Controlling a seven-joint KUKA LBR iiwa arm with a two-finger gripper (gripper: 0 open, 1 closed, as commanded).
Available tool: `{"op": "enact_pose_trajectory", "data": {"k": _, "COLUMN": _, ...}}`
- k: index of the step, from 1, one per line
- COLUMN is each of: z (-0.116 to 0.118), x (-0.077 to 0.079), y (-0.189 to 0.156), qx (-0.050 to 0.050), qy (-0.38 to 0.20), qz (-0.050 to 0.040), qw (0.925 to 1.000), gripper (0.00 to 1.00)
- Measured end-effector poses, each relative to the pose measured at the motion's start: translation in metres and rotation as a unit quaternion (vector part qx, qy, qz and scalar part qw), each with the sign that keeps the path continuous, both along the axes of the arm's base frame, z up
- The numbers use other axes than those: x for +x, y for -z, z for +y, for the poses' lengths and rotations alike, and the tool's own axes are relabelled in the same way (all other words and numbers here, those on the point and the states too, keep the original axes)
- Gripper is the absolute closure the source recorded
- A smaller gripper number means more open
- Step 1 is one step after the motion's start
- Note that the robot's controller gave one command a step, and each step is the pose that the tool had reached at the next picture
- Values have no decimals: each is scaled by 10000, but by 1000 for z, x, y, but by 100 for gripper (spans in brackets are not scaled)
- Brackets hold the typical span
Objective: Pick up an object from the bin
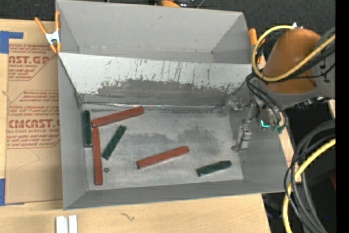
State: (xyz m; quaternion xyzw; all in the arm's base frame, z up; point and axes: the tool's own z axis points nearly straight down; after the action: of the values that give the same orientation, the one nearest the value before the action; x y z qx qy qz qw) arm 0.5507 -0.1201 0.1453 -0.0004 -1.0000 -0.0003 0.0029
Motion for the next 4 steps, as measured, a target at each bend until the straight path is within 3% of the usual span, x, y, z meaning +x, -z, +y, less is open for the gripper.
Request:
{"op": "enact_pose_trajectory", "data": {"k": 1, "z": 63, "x": -48, "y": 79, "qx": 17, "qy": -492, "qz": 12, "qw": 9988, "gripper": 0}}
{"op": "enact_pose_trajectory", "data": {"k": 2, "z": 60, "x": -45, "y": 75, "qx": 1, "qy": -477, "qz": -13, "qw": 9989, "gripper": 100}}
{"op": "enact_pose_trajectory", "data": {"k": 3, "z": 60, "x": -44, "y": 75, "qx": -2, "qy": -474, "qz": -42, "qw": 9989, "gripper": 0}}
{"op": "enact_pose_trajectory", "data": {"k": 4, "z": 135, "x": -61, "y": 75, "qx": 12, "qy": -1056, "qz": -70, "qw": 9944, "gripper": 0}}
